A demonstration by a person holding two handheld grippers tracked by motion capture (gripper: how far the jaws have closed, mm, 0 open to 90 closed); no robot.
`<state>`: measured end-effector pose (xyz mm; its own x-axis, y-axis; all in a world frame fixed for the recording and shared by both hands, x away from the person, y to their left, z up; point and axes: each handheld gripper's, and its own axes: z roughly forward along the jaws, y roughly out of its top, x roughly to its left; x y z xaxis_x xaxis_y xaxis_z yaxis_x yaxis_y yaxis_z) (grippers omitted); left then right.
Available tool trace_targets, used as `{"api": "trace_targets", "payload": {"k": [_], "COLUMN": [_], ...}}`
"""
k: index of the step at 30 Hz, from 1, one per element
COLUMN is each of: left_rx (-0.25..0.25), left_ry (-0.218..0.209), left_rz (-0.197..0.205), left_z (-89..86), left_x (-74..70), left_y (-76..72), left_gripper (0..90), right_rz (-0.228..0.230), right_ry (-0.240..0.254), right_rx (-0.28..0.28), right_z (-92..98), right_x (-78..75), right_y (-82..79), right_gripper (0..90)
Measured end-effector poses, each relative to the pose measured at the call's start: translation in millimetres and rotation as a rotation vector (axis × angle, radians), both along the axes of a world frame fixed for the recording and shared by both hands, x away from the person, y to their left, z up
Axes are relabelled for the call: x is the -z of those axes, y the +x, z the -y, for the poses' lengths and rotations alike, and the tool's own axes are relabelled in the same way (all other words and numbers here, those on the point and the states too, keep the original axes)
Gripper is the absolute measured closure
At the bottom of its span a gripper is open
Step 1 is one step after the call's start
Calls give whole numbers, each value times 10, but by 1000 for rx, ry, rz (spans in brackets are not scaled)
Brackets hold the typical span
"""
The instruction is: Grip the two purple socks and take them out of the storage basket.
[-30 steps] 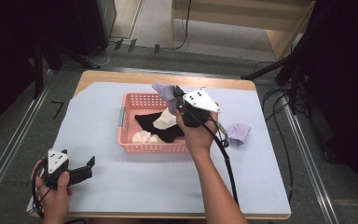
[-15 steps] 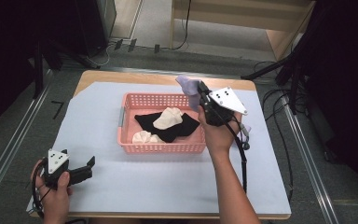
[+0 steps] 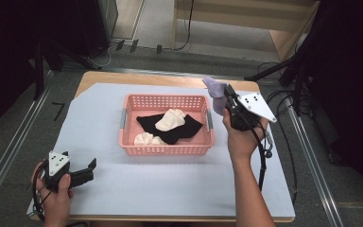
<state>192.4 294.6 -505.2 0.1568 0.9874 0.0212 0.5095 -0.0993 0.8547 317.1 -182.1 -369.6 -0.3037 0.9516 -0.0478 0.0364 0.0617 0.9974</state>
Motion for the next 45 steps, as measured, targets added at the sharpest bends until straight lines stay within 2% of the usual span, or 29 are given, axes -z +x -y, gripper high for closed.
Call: {"api": "trace_targets", "payload": {"k": [11, 12, 14, 15, 16, 17, 18, 22, 34, 36, 39, 40, 41, 43, 44, 45], "left_rx": [-2, 0, 1, 1, 1, 2, 2, 1, 1, 2, 0, 0, -1, -2, -2, -1], "left_ry": [-2, 0, 0, 0, 0, 1, 1, 0, 2, 5, 2, 2, 0, 2, 2, 1], "left_rz": [3, 0, -2, -1, -1, -4, -4, -3, -7, -3, -1, -1, 6, 6, 6, 7], "left_z": [3, 1, 1, 0, 0, 0, 0, 1, 0, -1, 1, 1, 2, 3, 3, 2], "left_x": [0, -1, -2, -2, -2, -4, -4, -4, -7, -6, -6, -6, -1, -2, -2, -2], "left_y": [0, -1, -2, -2, -2, -3, -3, -6, -7, -8, -9, -9, -7, -8, -8, -7], "left_gripper": [33, 33, 33, 33, 33, 33, 33, 33, 35, 36, 35, 36, 36, 36, 36, 36], "right_rz": [-54, -68, -74, -95, -95, -106, -106, -137, -185, -193, -196, -196, -204, -217, -217, -224], "right_ry": [-5, 1, -1, 0, 0, -6, -6, 0, 17, 16, 40, 40, 71, 111, 111, 139], "right_rx": [61, 69, 73, 82, 82, 88, 88, 113, 180, 190, 185, 185, 184, 172, 172, 151], "right_z": [225, 261, 272, 290, 290, 315, 315, 369, 598, 637, 705, 705, 759, 803, 803, 849], "right_x": [313, 400, 431, 517, 517, 595, 595, 757, 958, 977, 984, 984, 966, 947, 947, 927], "right_y": [-47, -58, -61, -69, -69, -71, -71, -80, -118, -133, -161, -161, -188, -213, -213, -249], "right_gripper": [899, 899, 899, 899, 899, 899, 899, 898, 892, 860, 747, 747, 631, 522, 522, 445]}}
